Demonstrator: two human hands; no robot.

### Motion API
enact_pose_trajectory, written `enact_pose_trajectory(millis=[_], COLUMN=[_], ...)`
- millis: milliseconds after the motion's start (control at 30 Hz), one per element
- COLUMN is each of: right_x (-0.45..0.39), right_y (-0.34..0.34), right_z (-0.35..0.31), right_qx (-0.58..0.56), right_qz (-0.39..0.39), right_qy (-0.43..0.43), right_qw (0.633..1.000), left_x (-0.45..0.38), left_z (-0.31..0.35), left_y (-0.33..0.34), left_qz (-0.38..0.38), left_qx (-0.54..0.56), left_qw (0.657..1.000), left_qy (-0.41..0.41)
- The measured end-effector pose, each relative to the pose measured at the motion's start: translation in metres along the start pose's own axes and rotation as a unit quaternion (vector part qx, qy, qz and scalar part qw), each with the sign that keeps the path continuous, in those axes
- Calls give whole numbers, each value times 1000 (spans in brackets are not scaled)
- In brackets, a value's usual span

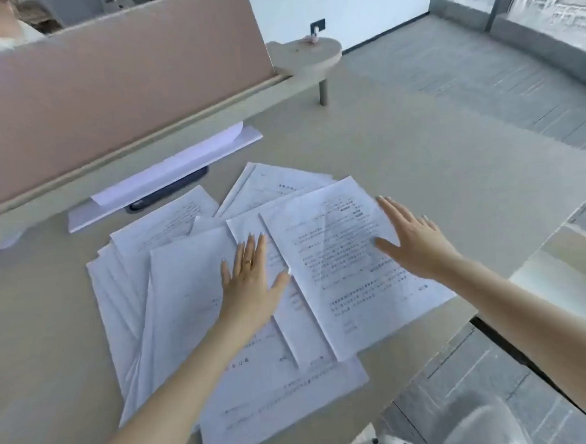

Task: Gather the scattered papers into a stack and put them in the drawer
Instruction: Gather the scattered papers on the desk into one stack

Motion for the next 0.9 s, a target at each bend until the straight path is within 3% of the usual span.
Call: enact_pose_trajectory(millis=[233,367,700,900], right_x=[25,38,51,51], right_y=[40,41,62,69], right_z=[-5,-31,-98,-92], right_qx=[-2,8,33,61], right_qz=[115,79,4,25], right_qy=[89,97,-5,-7], right_qw=[989,992,999,998], left_x=[50,65,72,59], left_z=[-94,-145,-154,-152], left_y=[-10,-27,-45,-51], left_qz=[92,101,85,80], left_qx=[-10,0,233,361], left_qw=[994,989,948,893], left_qy=[-53,-110,-201,-258])
Point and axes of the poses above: each hand's wrist, its own x-axis away from the middle knuckle, its own y-axis out of the palm, z = x × y, the point moved 2 cm from there along -x, towards the middle knuckle, and after that the axes turned 11 degrees about z, right-handed, at the moved point
